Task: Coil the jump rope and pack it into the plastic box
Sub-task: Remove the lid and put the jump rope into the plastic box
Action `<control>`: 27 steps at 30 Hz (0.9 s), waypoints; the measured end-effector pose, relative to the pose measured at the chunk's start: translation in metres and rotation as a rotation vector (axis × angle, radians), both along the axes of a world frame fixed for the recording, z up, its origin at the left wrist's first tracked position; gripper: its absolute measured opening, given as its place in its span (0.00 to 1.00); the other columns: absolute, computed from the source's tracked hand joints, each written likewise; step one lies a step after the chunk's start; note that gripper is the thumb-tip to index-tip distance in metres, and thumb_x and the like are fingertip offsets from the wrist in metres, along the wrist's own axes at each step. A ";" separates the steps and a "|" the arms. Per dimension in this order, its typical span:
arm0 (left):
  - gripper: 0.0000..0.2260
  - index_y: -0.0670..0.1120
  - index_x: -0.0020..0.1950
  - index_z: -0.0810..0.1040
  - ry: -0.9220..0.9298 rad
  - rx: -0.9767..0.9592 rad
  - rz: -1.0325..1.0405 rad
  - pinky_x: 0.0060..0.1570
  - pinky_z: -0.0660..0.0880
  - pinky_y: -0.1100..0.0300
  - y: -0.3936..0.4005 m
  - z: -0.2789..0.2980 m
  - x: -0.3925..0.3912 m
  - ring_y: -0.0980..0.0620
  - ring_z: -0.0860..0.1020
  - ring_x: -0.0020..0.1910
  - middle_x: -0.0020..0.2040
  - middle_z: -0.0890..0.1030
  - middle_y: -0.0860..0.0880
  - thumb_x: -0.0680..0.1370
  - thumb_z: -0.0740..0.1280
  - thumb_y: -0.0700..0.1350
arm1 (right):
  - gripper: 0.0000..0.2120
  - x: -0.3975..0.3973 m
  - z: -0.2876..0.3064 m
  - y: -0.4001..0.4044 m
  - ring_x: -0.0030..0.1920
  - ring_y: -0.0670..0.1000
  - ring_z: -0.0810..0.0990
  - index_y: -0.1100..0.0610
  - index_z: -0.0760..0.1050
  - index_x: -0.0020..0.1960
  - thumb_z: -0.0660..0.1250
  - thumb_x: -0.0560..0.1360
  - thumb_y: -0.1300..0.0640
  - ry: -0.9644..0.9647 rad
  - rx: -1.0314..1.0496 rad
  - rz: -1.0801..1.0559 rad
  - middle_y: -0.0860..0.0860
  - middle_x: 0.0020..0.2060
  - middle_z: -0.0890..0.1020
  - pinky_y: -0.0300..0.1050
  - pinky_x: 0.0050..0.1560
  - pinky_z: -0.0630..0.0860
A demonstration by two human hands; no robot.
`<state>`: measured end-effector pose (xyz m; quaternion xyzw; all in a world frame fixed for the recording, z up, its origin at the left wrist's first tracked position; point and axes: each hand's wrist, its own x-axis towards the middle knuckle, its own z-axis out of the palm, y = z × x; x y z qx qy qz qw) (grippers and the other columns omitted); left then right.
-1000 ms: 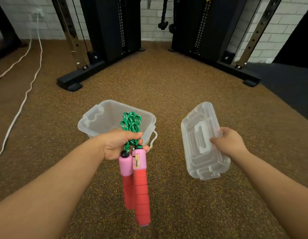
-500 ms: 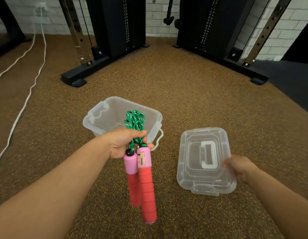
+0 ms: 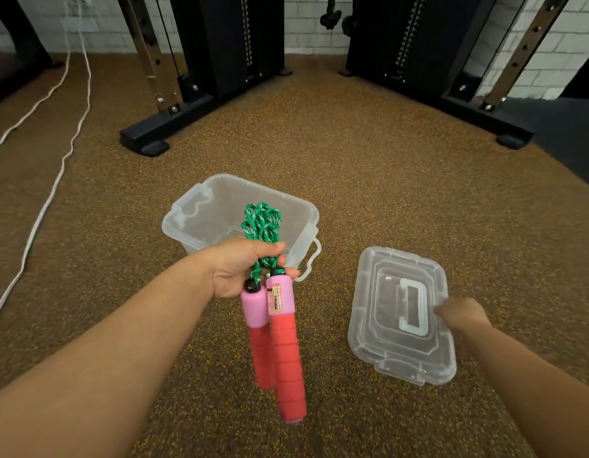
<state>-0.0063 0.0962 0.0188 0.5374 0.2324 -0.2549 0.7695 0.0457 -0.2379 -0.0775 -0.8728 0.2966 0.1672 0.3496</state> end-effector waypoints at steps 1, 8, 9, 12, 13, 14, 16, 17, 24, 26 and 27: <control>0.04 0.44 0.44 0.72 0.002 -0.002 -0.002 0.34 0.81 0.58 0.001 -0.001 0.000 0.49 0.84 0.32 0.35 0.75 0.47 0.79 0.62 0.39 | 0.12 0.001 0.003 0.008 0.43 0.57 0.75 0.66 0.77 0.56 0.64 0.75 0.62 -0.011 -0.004 0.050 0.60 0.44 0.77 0.52 0.48 0.74; 0.03 0.43 0.45 0.72 0.001 -0.010 0.000 0.38 0.81 0.56 0.011 -0.004 -0.001 0.48 0.84 0.33 0.34 0.77 0.47 0.78 0.63 0.39 | 0.19 0.003 0.026 0.101 0.59 0.60 0.77 0.61 0.75 0.64 0.66 0.76 0.54 -0.135 0.383 0.148 0.58 0.58 0.80 0.52 0.64 0.71; 0.03 0.43 0.45 0.72 0.002 -0.013 0.009 0.37 0.81 0.55 0.013 -0.004 -0.001 0.48 0.84 0.33 0.34 0.77 0.47 0.78 0.63 0.39 | 0.18 0.003 0.028 0.114 0.59 0.57 0.77 0.58 0.75 0.63 0.66 0.76 0.52 -0.110 0.446 0.165 0.56 0.58 0.80 0.52 0.64 0.72; 0.03 0.43 0.44 0.71 -0.002 -0.020 0.020 0.37 0.81 0.55 0.019 -0.003 -0.003 0.48 0.84 0.32 0.35 0.76 0.47 0.78 0.63 0.39 | 0.13 0.006 0.029 0.149 0.58 0.56 0.78 0.56 0.74 0.60 0.64 0.77 0.53 -0.087 0.631 0.137 0.56 0.56 0.80 0.50 0.59 0.77; 0.03 0.43 0.44 0.72 -0.004 -0.019 0.021 0.37 0.81 0.55 0.021 -0.003 -0.004 0.48 0.84 0.32 0.35 0.76 0.47 0.78 0.63 0.39 | 0.13 0.008 0.030 0.160 0.56 0.56 0.79 0.56 0.74 0.60 0.64 0.77 0.52 -0.089 0.686 0.118 0.56 0.55 0.80 0.48 0.55 0.78; 0.03 0.43 0.44 0.72 -0.007 -0.018 0.024 0.37 0.81 0.55 0.023 -0.004 -0.005 0.48 0.84 0.32 0.35 0.76 0.47 0.78 0.63 0.39 | 0.14 0.008 0.032 0.170 0.55 0.56 0.80 0.57 0.73 0.60 0.64 0.77 0.52 -0.093 0.734 0.096 0.56 0.55 0.80 0.46 0.51 0.78; 0.03 0.43 0.44 0.72 -0.015 -0.010 0.034 0.38 0.81 0.55 0.027 -0.006 -0.005 0.48 0.84 0.32 0.35 0.76 0.46 0.78 0.63 0.39 | 0.16 0.008 0.034 0.185 0.55 0.57 0.80 0.58 0.73 0.61 0.65 0.77 0.51 -0.094 0.784 0.074 0.57 0.55 0.80 0.47 0.52 0.78; 0.03 0.44 0.44 0.71 -0.018 -0.005 0.035 0.38 0.81 0.54 0.028 -0.007 -0.005 0.48 0.84 0.33 0.35 0.76 0.46 0.78 0.63 0.39 | 0.16 0.008 0.033 0.190 0.56 0.58 0.80 0.58 0.74 0.60 0.65 0.77 0.51 -0.094 0.787 0.073 0.58 0.55 0.81 0.50 0.56 0.78; 0.03 0.44 0.44 0.72 -0.015 -0.001 0.029 0.40 0.81 0.55 0.038 -0.012 -0.008 0.48 0.84 0.34 0.34 0.76 0.47 0.78 0.63 0.39 | 0.07 0.008 0.031 0.205 0.36 0.45 0.73 0.55 0.76 0.38 0.69 0.74 0.54 -0.171 0.725 0.106 0.49 0.37 0.78 0.39 0.41 0.69; 0.03 0.44 0.44 0.72 -0.017 0.012 0.027 0.40 0.81 0.55 0.039 -0.013 -0.009 0.48 0.84 0.34 0.34 0.77 0.47 0.78 0.64 0.39 | 0.07 0.007 0.034 0.205 0.33 0.45 0.72 0.56 0.75 0.38 0.69 0.74 0.57 -0.163 0.728 0.109 0.50 0.34 0.77 0.35 0.32 0.68; 0.03 0.44 0.44 0.72 -0.016 0.019 0.028 0.39 0.81 0.55 0.038 -0.012 -0.009 0.48 0.84 0.34 0.34 0.77 0.47 0.77 0.64 0.39 | 0.07 0.007 0.034 0.204 0.32 0.46 0.72 0.57 0.75 0.39 0.69 0.74 0.57 -0.143 0.727 0.124 0.50 0.33 0.77 0.34 0.28 0.67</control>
